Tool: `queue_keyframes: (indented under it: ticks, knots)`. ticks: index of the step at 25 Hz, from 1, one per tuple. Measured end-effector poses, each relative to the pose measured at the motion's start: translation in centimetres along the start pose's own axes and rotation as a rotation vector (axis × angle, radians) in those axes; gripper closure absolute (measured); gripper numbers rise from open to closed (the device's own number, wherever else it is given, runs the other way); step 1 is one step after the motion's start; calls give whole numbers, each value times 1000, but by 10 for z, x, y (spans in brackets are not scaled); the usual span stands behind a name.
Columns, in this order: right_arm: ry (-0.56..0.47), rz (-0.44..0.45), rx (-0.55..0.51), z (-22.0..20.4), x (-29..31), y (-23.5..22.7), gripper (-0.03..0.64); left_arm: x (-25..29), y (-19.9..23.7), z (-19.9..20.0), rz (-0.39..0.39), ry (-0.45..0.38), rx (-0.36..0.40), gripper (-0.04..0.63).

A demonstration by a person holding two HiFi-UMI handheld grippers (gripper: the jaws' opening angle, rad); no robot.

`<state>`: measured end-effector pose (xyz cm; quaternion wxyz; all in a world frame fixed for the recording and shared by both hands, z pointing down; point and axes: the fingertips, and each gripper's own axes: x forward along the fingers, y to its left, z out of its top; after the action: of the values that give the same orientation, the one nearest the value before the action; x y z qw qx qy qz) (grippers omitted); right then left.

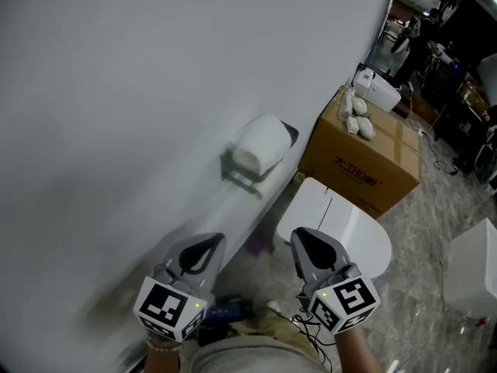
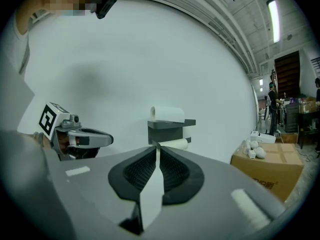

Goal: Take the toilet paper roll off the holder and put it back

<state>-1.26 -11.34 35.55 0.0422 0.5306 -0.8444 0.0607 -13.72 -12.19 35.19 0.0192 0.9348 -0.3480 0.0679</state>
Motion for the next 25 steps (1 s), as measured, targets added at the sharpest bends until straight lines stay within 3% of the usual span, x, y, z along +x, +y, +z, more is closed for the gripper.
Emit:
queue_keyframes:
  ticks: [25]
  knots:
    - [20, -4, -18, -4, 1, -1, 592, 13, -8, 2, -34, -19, -15, 601]
